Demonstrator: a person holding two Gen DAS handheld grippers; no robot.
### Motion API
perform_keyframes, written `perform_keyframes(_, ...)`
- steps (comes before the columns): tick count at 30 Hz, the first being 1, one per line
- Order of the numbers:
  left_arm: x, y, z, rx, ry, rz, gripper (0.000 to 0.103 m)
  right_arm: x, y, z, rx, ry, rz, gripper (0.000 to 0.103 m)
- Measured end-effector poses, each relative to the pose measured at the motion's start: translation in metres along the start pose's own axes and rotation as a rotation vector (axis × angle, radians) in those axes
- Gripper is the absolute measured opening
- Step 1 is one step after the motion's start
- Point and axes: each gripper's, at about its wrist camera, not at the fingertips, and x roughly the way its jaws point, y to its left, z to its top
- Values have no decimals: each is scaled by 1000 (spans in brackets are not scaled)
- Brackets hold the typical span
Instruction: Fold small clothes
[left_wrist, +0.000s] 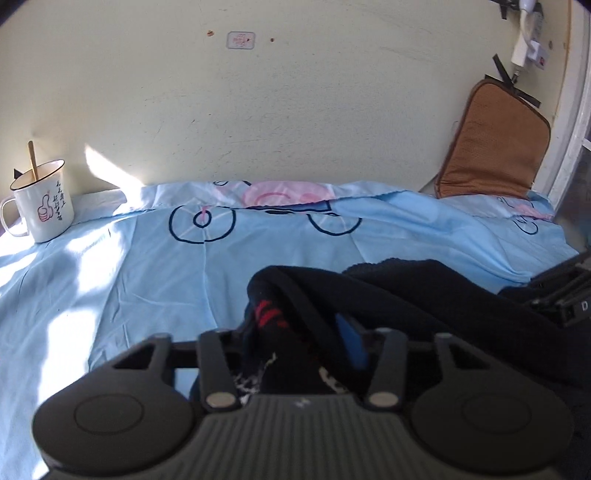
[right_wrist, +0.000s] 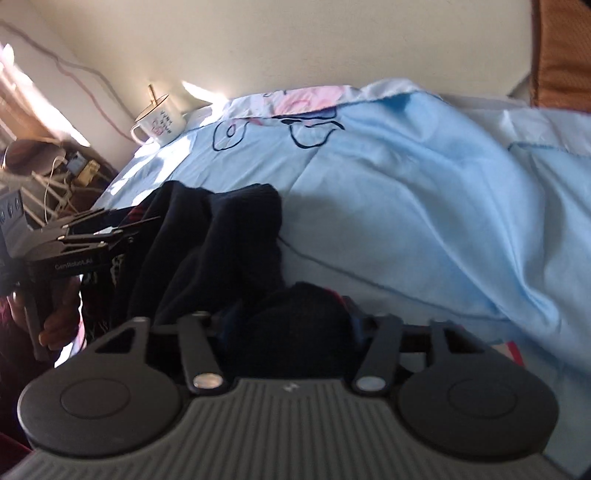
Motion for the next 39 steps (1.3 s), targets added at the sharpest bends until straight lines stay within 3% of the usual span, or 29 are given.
perform_keyframes(1, -1, -4, -1, 6, -10, 11, 10, -6, 10, 1, -54, -32, -43, 26)
perform_keyframes(2, -4, -8, 1, 3, -32, 22, 10, -13, 19, 3, -99, -73, -77, 20)
perform_keyframes(3, -10, -9, 4, -4, -65, 30, 10, -23, 27, 6, -133, -126, -113, 20)
perform_keyframes(6, -34, -7, 25, -34, -196, 38, 10, -67, 50, 21, -261, -364, -267, 12)
perform_keyframes(8, -46, -3, 42, -65, -271, 43, 10, -88, 53, 33, -268, -494, -332, 3)
perform_keyframes(11, -37, 3, 67, -134, -315, 65, 11, -96, 46, 56, -262, -664, -479, 3)
perform_keyframes(12, -22, 2, 73, -145, -297, 98, 14, -84, 38, 66, -249, -660, -538, 3)
perform_keyframes(14, 15, -2, 79, -117, -189, 191, 31, -58, 17, 82, -169, -560, -571, 3)
perform_keyframes(16, 34, 2, 74, -130, -80, 218, 27, -44, -6, 82, -35, -455, -493, 5)
perform_keyframes(19, 10, 18, 51, -150, -119, 180, 33, -54, -11, 51, 9, -437, -366, 9)
perform_keyframes(21, -16, 31, 37, -182, -141, 174, 41, -65, -9, 29, -2, -424, -330, 25)
perform_keyframes(23, -40, 44, 25, -213, -155, 146, 51, -75, -11, 10, -7, -410, -256, 51)
perform_keyframes(25, -56, 49, 12, -234, -145, 110, 56, -84, -8, -8, -33, -392, -189, 64)
perform_keyframes(27, -63, 45, 1, -237, -125, 48, 66, -87, -5, -20, -58, -382, -198, 78)
perform_keyframes(28, -62, 39, -1, -230, -111, 29, 83, -85, -5, -21, -69, -373, -215, 84)
perform_keyframes(29, -58, 32, -3, -212, -107, 26, 92, -80, -8, -19, -79, -354, -240, 84)
perform_keyframes(32, -38, 14, -3, -179, -68, 64, 91, -56, -26, 3, -22, -283, -265, 84)
perform_keyframes(36, -20, 6, -9, -208, -13, 46, 88, -20, -65, 31, 209, -170, -137, 84)
perform_keyframes(39, -13, 2, -16, -209, 33, 50, 75, 22, -77, 44, 295, -50, -65, 84)
